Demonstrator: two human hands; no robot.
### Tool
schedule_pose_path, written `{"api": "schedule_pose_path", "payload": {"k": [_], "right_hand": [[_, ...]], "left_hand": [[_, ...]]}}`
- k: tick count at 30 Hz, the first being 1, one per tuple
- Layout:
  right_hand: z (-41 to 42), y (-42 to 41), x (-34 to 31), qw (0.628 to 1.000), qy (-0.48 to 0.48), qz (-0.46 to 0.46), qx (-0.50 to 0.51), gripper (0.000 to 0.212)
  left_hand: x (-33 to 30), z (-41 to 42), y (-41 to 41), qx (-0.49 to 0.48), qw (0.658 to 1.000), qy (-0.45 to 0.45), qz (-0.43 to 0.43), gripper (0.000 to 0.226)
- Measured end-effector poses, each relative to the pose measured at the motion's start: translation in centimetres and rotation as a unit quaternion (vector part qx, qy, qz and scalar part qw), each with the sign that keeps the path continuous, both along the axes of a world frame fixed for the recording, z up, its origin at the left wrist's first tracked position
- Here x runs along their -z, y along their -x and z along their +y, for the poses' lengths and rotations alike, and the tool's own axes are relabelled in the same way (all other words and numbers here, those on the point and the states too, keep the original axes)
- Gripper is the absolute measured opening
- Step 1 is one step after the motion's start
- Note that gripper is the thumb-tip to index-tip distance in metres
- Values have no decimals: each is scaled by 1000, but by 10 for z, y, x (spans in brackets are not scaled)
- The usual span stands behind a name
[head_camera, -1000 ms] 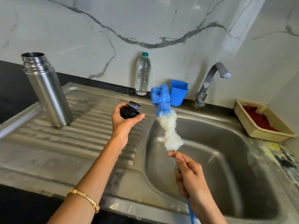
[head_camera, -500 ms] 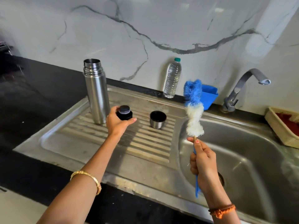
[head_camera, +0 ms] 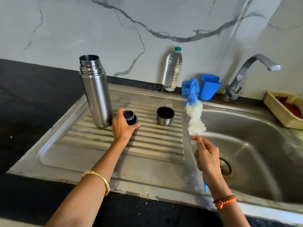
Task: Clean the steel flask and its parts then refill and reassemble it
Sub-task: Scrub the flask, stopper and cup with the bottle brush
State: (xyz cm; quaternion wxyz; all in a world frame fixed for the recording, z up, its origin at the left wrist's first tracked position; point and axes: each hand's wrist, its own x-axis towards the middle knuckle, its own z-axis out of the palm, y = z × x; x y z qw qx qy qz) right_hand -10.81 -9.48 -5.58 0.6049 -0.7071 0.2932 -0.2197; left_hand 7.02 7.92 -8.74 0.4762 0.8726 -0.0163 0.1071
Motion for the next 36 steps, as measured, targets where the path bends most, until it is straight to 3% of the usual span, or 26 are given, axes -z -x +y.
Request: {"api": "schedule_pose_path", "payload": {"k": [6,10,12,16,21,29,33,36], "right_hand": [[7,0,-1,1000,0,12,15,23],[12,8,-3,1000,-3,11,18,23],[11,15,-2,1000,-4,16,22,22],[-7,30,2,999,18,26,39,25],[-20,24,8,996,64,59,10,31],[-60,32,-1,966,242,87,3,12],[-75,44,-6,953,293,63,38,4],[-90,51,-11,915,398,32,67,3]], "left_hand": [[0,3,-1,12,999,-24,-44,87],[-7,4,6,-22,984,-67,-161,86],[-10,-6,13,11,975,-65,-211,79],[-2,-47,26,156,977,-65,-129,78],[7,-68,2,158,986,-33,39,101],[2,-93,-8,143,988,11,52,70],[-31,-98,-1,115,980,146,72,65],[-61,-101,-1,167,958,222,74,66]]}}
